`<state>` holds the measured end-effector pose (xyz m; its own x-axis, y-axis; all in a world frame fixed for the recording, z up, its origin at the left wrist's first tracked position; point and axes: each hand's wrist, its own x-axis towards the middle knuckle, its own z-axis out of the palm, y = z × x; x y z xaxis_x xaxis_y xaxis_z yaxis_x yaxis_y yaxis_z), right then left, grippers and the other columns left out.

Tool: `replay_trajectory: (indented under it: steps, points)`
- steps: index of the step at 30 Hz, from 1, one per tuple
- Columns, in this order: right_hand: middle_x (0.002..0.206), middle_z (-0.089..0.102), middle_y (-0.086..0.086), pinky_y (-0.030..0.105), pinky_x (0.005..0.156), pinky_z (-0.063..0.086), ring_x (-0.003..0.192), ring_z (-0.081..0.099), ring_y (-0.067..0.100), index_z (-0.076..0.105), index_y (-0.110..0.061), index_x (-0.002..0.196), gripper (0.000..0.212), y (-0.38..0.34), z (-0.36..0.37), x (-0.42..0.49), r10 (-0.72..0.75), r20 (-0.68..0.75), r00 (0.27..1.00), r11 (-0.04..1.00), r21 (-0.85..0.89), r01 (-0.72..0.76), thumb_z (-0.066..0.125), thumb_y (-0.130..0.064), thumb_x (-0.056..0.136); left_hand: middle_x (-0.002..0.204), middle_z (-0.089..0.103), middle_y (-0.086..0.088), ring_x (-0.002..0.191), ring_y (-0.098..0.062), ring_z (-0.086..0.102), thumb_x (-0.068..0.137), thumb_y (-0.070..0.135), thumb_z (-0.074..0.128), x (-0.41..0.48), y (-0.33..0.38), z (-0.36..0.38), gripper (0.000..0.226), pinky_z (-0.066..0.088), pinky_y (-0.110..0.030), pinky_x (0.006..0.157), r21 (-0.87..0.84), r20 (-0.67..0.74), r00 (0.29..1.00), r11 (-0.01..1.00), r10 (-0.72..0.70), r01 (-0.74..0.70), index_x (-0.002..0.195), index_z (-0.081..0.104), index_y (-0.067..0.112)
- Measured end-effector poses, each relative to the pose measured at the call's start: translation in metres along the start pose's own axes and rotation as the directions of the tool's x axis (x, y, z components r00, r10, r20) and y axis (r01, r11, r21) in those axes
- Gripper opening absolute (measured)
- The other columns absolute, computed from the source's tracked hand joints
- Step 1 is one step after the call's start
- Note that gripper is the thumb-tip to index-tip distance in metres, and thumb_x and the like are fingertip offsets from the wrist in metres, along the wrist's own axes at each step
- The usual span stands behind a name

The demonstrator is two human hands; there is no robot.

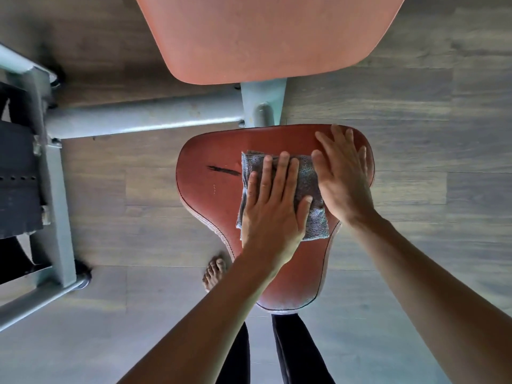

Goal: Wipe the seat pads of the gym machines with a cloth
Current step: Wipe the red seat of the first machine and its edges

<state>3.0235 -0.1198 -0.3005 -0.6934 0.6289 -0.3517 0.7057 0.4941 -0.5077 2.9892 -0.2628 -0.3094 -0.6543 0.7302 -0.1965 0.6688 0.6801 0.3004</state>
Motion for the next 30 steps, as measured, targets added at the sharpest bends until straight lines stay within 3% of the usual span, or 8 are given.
replay_trajectory:
  steps: [7, 17, 22, 25, 30]
  points:
    - [0.166, 0.006, 0.003, 0.049, 0.123, -0.005, 0.153, -0.003, 0.022, 0.027, -0.02, 0.155, 0.054, -0.012, 0.013, -0.004, 0.041, -0.011, 0.999, 0.995, -0.086, -0.042, 0.032, -0.041, 0.106, 0.165, 0.015, -0.004, 0.153, -0.024, 0.007, 0.104, 0.046, 0.029, -0.043, -0.012, -0.006, 0.061, 0.014, -0.045, 0.123, -0.013, 0.0, 0.998, 0.998, -0.064, 0.064, 0.156, 0.022, 0.015]
    - [0.167, 0.002, -0.001, 0.046, 0.123, -0.008, 0.153, -0.007, 0.018, 0.018, -0.024, 0.157, 0.058, -0.017, 0.026, -0.009, 0.079, -0.078, 0.994, 0.985, -0.146, -0.09, 0.027, -0.047, 0.105, 0.161, 0.026, -0.008, 0.151, -0.029, 0.017, 0.104, 0.04, 0.032, -0.055, -0.01, -0.005, 0.058, 0.015, -0.043, 0.123, -0.042, -0.073, 0.942, 0.944, -0.329, 0.326, 0.155, 0.025, 0.014]
    - [0.167, 0.005, 0.0, 0.045, 0.123, -0.007, 0.153, -0.004, 0.018, 0.02, -0.024, 0.157, 0.058, -0.018, 0.031, -0.008, 0.085, -0.123, 0.989, 0.982, -0.156, -0.104, 0.028, -0.048, 0.104, 0.161, 0.028, -0.008, 0.151, -0.03, 0.018, 0.104, 0.041, 0.032, -0.025, -0.013, -0.003, 0.058, 0.018, -0.046, 0.122, -0.062, -0.111, 0.919, 0.926, -0.378, 0.373, 0.154, 0.028, 0.012]
    - [0.167, 0.004, -0.001, 0.045, 0.123, -0.007, 0.153, -0.004, 0.018, 0.019, -0.025, 0.157, 0.058, -0.018, 0.031, -0.009, 0.086, -0.12, 0.989, 0.981, -0.165, -0.105, 0.026, -0.049, 0.104, 0.163, 0.021, -0.007, 0.152, -0.028, 0.012, 0.105, 0.041, 0.032, -0.049, -0.003, -0.002, 0.059, 0.015, -0.045, 0.123, -0.086, -0.082, 0.93, 0.932, -0.359, 0.352, 0.155, 0.025, 0.012]
    - [0.167, 0.004, -0.002, 0.045, 0.123, -0.007, 0.153, -0.004, 0.017, 0.02, -0.026, 0.157, 0.058, -0.02, 0.031, -0.007, 0.102, -0.123, 0.987, 0.983, -0.142, -0.12, 0.027, -0.049, 0.104, 0.161, 0.027, -0.006, 0.151, -0.03, 0.019, 0.103, 0.043, 0.03, -0.022, -0.02, -0.002, 0.06, 0.012, -0.044, 0.124, -0.071, -0.11, 0.94, 0.946, -0.322, 0.316, 0.154, 0.028, 0.013]
